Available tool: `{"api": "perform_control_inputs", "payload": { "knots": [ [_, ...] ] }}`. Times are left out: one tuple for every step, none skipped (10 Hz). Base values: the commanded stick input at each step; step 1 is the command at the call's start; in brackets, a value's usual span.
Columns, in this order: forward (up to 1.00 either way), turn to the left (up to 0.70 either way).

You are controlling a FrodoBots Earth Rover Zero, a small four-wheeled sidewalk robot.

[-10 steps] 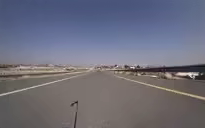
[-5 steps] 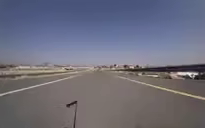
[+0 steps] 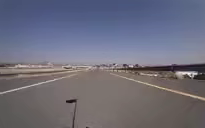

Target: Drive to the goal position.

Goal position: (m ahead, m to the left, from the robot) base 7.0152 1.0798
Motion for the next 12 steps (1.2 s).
{"api": "perform_control_inputs", "payload": {
  "knots": [
    [1.00, 0.00],
    [1.00, 0.00],
    [1.00, 0.00],
    [1.00, 0.00],
    [1.00, 0.00],
    [1.00, 0.00],
    [1.00, 0.00],
    [1.00, 0.00],
    [1.00, 0.00],
    [1.00, 0.00],
    [1.00, 0.00],
    [1.00, 0.00]
  ]
}}
